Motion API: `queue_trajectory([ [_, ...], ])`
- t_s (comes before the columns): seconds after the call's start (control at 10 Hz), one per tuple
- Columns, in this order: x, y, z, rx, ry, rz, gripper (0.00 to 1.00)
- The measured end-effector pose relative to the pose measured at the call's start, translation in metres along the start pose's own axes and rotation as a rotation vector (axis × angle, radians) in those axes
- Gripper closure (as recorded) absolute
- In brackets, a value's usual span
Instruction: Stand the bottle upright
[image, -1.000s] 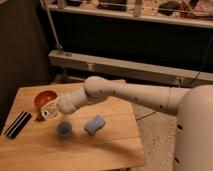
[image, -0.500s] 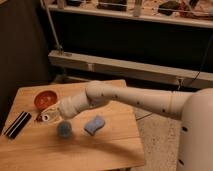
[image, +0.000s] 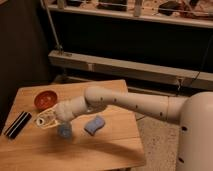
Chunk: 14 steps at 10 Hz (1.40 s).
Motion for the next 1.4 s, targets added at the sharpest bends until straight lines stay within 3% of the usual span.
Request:
queue_trajectory([
  [0.1, -0.007, 0.003, -0.001, -0.003, -0.031, 0.038, 0.92],
  [0.3, -0.014, 0.009, -0.006, -0.018, -0.052, 0.105, 0.92],
  [0.6, -0.016, 0.020, -0.014, -0.054, -0.031, 0.173, 0.92],
  [1.0, -0.032, 0.043, -0.026, -0.139, 0.009, 0.245, 0.92],
  [1.4, -0.052, 0.053, -0.027, -0.188, 0.022, 0.278, 0.92],
])
